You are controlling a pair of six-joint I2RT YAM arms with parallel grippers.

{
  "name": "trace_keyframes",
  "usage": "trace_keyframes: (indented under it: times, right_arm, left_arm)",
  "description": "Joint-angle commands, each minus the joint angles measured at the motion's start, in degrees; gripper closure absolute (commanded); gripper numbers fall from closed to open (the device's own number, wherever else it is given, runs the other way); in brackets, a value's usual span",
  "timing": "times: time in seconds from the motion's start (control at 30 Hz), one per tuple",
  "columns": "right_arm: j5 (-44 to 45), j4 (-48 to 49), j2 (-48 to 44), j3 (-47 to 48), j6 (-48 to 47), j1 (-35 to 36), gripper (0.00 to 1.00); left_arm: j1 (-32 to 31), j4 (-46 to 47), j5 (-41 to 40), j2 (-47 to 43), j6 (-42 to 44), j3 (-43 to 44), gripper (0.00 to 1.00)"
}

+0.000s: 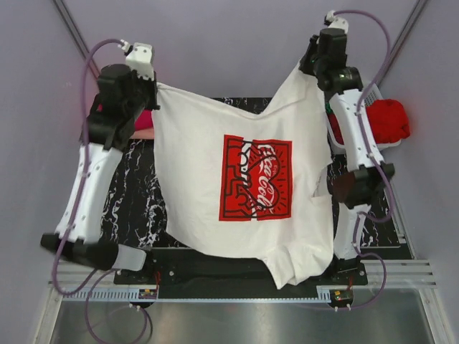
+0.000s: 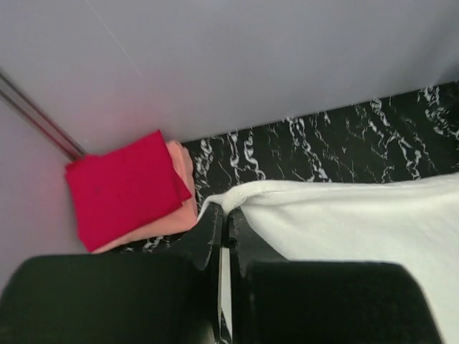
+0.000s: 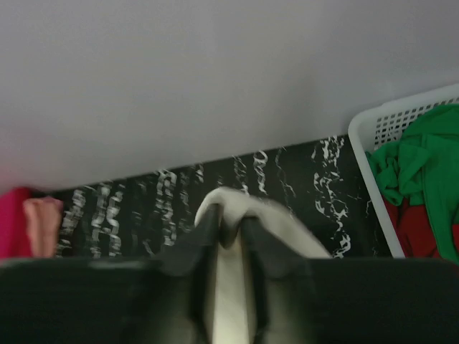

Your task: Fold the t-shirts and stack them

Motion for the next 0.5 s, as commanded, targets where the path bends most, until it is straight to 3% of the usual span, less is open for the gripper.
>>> trace_keyframes:
  times: [0.0, 0.03, 0.07, 0.1, 0.13, 0.17, 0.2, 0.23, 0.27, 0.3, 0.33, 0.47]
  right_arm:
    - [-5.7, -5.7, 14.5, 12.8, 3.3, -3.1, 0.67]
    - [-7.6, -10.9, 27.7, 21.6, 3.7, -3.7, 0.37]
    - [-11.9, -15.6, 34.1, 40.4, 4.4, -4.2, 0.07]
    - [-14.4, -20.0, 38.9, 46.7, 4.4, -4.6, 0.01]
    - [-16.1, -20.3, 41.3, 48.7, 4.0, -4.7, 0.00]
    - [-17.4, -18.8, 39.3, 40.0, 3.6, -4.5, 0.00]
    - [-17.7, -11.0, 35.5, 31.3, 3.5, -4.6, 0.00]
    - [-18.1, -5.4, 25.7, 21.6, 3.6, -4.6, 0.00]
    - [-17.9, -0.1, 21.3, 6.0, 3.6, -4.6, 0.00]
    - [-17.7, 5.6, 17.7, 1.5, 3.7, -4.5, 0.00]
    - [-17.6, 5.8, 14.2, -0.5, 3.6, -4.6, 0.00]
    - [-18.3, -3.3, 13.3, 2.3, 5.1, -4.6, 0.00]
  left_arm:
    - [9.4, -0.5, 16.7, 17.2, -10.7, 5.8, 1.00]
    - [11.9, -5.3, 15.8, 30.0, -12.7, 12.7, 0.97]
    - [13.1, -10.4, 15.3, 36.5, -16.5, 19.3, 0.94]
    - [14.0, -16.0, 15.7, 42.6, -18.5, 33.1, 0.88]
    - [15.3, -23.0, 15.2, 50.2, -20.2, 37.5, 0.81]
    - [15.4, -24.4, 14.8, 51.6, -22.1, 39.5, 0.68]
    - [15.4, -22.5, 13.8, 51.5, -22.9, 39.0, 0.60]
    - [15.4, -19.7, 13.8, 47.5, -23.6, 32.5, 0.52]
    - [15.4, -16.7, 14.2, 44.5, -24.8, 27.3, 0.46]
    - [15.4, -11.4, 14.1, 41.6, -25.2, 22.9, 0.36]
    - [15.4, -10.0, 13.3, 36.6, -25.6, 16.2, 0.32]
    - [15.5, -11.3, 10.4, 30.5, -28.1, 9.2, 0.29]
